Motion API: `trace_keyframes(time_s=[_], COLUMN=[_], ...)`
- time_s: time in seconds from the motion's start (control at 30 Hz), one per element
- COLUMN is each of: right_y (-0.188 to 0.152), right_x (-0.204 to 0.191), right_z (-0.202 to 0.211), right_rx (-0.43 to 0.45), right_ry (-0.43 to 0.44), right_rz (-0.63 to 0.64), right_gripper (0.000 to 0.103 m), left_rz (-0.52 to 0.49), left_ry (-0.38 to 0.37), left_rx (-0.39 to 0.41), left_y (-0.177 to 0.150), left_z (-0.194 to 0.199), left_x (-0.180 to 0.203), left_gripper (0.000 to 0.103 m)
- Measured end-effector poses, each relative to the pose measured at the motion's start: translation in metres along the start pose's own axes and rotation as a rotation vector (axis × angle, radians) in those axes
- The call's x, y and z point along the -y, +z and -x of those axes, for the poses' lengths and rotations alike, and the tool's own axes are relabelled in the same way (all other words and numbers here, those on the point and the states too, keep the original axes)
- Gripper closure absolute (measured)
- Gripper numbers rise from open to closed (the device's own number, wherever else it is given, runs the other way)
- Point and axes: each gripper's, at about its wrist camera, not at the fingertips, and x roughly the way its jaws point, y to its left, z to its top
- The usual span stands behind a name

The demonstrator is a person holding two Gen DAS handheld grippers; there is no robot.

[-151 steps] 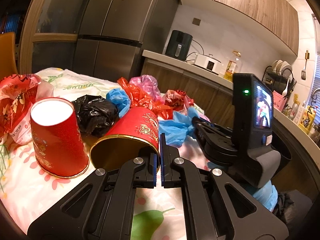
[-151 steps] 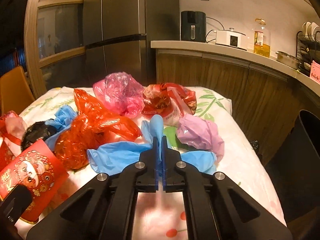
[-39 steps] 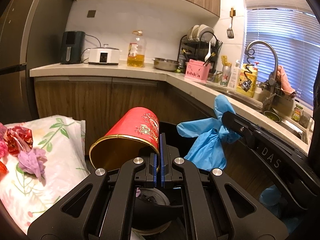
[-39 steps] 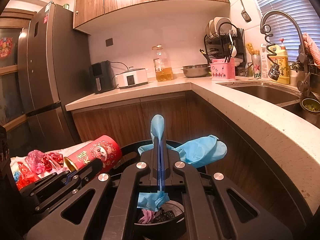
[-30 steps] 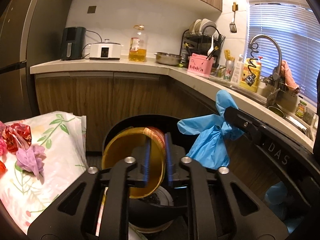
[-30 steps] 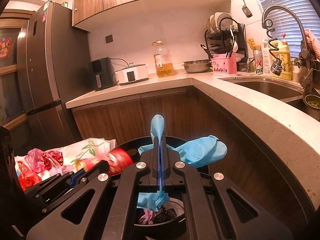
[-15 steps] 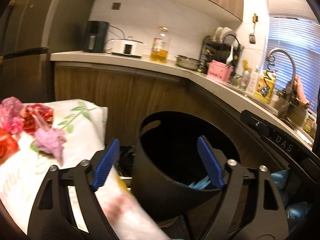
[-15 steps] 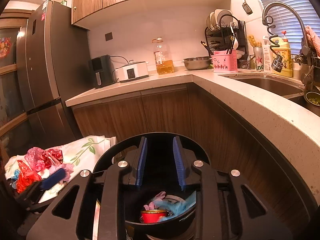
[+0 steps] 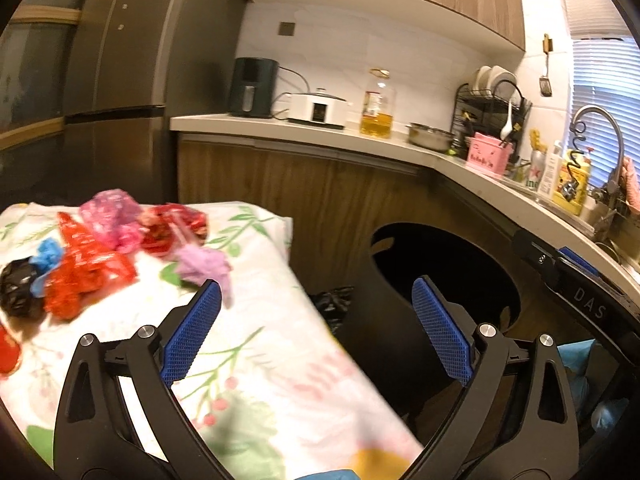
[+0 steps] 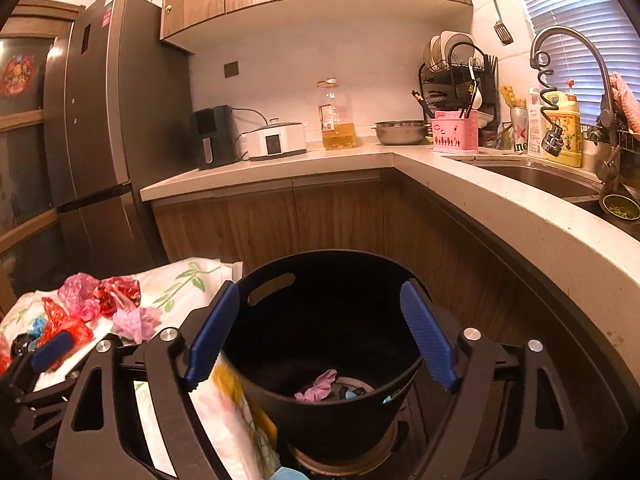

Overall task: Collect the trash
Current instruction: 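Move both tools back toward the remaining trash on the table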

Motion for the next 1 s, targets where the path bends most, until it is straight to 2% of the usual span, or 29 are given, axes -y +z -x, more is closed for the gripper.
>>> trace_keyframes(time_s=[0.47, 1.0], right_y=[-0.019, -0.041], right_x=[-0.041, -0.109], right_z=[0.026, 0.033], right_rx=[-0.027, -0.072], right_ry=[0.053, 0.183], right_rz=[0.030, 0.097], right_gripper=[0.022, 0.022], left_rz=[0.059, 0.130], left_ry=[0.117, 0.273], left_rx=[0.051, 0.079], left_y=[-0.013, -0.032], left_z=[0.055, 0.101], left_x=[-0.045, -0.109], left_gripper=[0.008, 0.008])
